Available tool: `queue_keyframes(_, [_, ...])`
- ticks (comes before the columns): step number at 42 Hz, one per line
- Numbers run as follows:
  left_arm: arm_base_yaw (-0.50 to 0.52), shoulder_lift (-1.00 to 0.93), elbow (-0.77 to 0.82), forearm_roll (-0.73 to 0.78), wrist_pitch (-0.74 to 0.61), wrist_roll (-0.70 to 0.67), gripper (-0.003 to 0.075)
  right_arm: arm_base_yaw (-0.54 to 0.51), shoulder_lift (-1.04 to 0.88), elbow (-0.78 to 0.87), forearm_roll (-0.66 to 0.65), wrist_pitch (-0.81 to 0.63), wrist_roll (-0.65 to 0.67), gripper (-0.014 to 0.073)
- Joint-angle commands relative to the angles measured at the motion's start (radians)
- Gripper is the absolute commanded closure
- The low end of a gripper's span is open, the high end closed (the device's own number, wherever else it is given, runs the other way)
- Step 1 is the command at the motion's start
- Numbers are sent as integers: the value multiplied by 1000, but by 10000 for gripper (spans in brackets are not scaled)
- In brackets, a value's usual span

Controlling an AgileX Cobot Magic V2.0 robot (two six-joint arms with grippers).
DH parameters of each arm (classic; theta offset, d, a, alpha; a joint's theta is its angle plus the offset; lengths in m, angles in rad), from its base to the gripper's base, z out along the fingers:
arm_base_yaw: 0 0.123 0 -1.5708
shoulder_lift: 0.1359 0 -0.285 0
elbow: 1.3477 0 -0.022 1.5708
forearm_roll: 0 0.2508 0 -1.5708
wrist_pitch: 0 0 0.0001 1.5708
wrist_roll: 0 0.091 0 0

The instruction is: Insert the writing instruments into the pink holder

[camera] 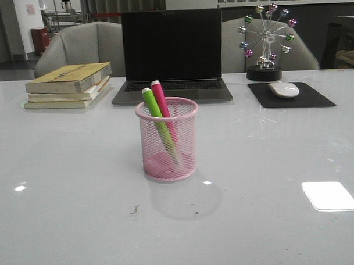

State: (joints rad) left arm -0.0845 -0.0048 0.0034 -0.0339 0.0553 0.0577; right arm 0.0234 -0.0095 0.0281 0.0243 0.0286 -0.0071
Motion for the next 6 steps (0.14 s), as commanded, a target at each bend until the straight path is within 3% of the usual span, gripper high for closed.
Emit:
queue_keyframes(1, [-7, -18, 6, 0, -84, -10, 629, -6, -22, -5, 2, -98, -11, 536])
queue_keyframes(6, [-7, -18, 6, 0, -84, -10, 629, -7, -21, -5, 2, -98, -11, 536])
